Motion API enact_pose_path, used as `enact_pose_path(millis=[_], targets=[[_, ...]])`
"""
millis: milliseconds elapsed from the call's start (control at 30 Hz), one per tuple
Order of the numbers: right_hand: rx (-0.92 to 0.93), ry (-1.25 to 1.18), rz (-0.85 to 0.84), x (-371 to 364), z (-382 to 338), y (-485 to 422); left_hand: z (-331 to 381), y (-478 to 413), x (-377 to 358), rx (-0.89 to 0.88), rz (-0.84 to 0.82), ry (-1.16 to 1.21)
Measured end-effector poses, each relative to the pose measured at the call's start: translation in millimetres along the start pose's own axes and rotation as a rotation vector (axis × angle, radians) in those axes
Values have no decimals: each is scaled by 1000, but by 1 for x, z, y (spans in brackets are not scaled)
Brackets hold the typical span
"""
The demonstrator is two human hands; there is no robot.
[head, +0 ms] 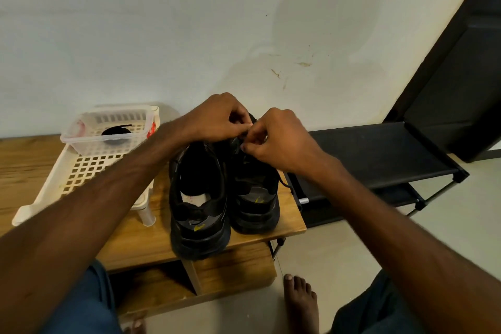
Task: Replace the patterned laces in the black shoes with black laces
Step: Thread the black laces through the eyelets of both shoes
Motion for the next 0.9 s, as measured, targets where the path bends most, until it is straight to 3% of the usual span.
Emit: enact_pose_path(millis=[267,533,700,900], targets=[[-6,207,101,-18,-29,8,-22,-12,-10,317,-57,377],[69,252,87,-37,-40,10,-27,-14,-19,473,-166,442],[36,131,1,-24,-26,2,-24,-8,-15,475,-139,437],[-61,-167,-154,11,8,-2,-22,2,-11,406,-230,431]])
Point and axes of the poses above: each hand's wrist, its own y-axis away from the middle knuckle, its own x-axis out of the back of the hand, z = x × y, the point moved 6 cm from there along -y, towards the middle knuckle, and after that the axes turned 12 degrees about -x, right-handed, at the moved point
